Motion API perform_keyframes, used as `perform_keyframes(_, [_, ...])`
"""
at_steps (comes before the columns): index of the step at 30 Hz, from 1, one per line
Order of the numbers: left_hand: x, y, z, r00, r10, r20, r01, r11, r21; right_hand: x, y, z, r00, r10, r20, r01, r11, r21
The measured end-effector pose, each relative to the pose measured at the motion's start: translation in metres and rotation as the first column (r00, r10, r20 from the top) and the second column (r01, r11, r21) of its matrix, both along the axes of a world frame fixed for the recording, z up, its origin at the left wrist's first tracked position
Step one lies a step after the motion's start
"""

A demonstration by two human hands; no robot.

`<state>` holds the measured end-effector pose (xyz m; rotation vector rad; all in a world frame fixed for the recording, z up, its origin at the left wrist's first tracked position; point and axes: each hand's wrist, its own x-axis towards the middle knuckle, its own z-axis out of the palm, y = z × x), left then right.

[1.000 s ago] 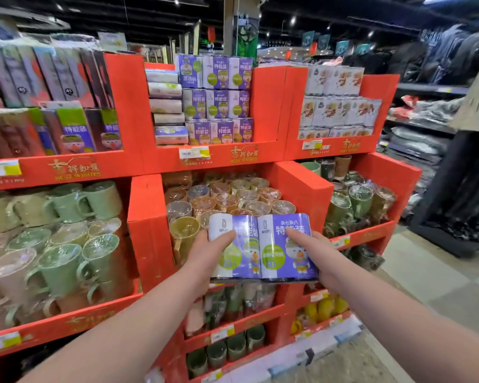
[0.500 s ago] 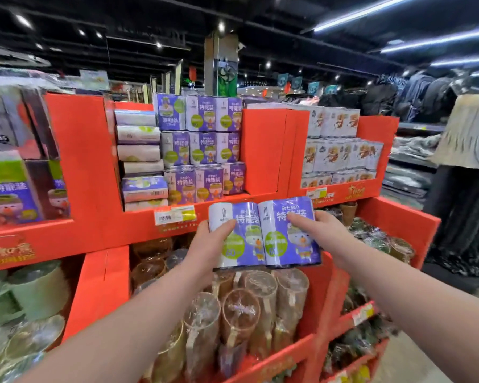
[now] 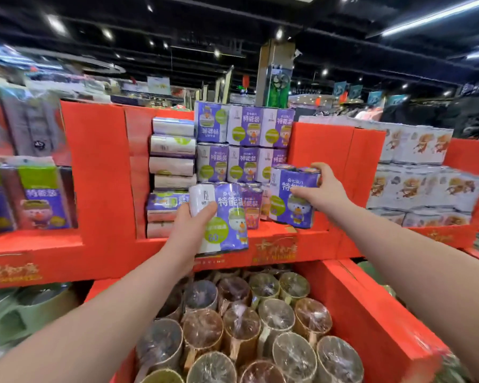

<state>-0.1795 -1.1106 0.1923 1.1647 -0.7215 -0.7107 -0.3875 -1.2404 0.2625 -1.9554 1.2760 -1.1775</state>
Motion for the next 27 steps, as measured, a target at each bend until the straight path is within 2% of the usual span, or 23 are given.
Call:
perform_keyframes(2, [0.007,-0.008,0.004,0.998,0.061,0.025,-0.061,0.998,-0.010,0.010,-0.028,0.005,0.986,-0.016,-0.167,0.011,0.999,-0.031])
perform_keyframes(6, [0.012,-0.029,0.007,0.993,0.121,0.007,-0.120,0.992,-0.041,0.026,-0.076,-0.003,0.890,-0.063,-0.453,0.056,0.998,-0.028])
perform_keyframes(9, [0.012,-0.043,0.005,0.984,0.176,0.037,-0.175,0.984,-0.033,0.039,-0.107,-0.016,0.819,-0.081,-0.567,0.076,0.997,-0.032])
perform_keyframes(14, [0.018,-0.063,-0.006,0.971,0.220,0.089,-0.222,0.975,0.008,0.053,-0.146,-0.038,0.746,-0.021,-0.665,-0.013,0.999,-0.045])
perform_keyframes(16, [0.021,-0.070,-0.010,0.973,0.219,0.071,-0.221,0.975,0.007,0.054,-0.157,-0.045,0.658,-0.074,-0.749,-0.041,0.990,-0.134])
perform_keyframes(19, [0.024,-0.075,-0.014,0.978,0.207,0.028,-0.207,0.978,0.001,0.058,-0.164,-0.046,0.450,-0.202,-0.870,-0.135,0.947,-0.290])
perform_keyframes(20, [0.025,-0.077,-0.016,0.978,0.207,0.026,-0.207,0.978,0.002,0.061,-0.166,-0.046,0.415,-0.212,-0.885,-0.166,0.938,-0.303])
perform_keyframes(22, [0.026,-0.078,-0.018,0.978,0.205,0.048,-0.206,0.979,0.010,0.067,-0.170,-0.047,0.407,-0.179,-0.896,-0.180,0.946,-0.271])
perform_keyframes(27, [0.023,-0.080,-0.018,0.976,0.204,0.075,-0.205,0.979,0.011,0.068,-0.177,-0.053,0.501,-0.128,-0.856,-0.178,0.953,-0.246])
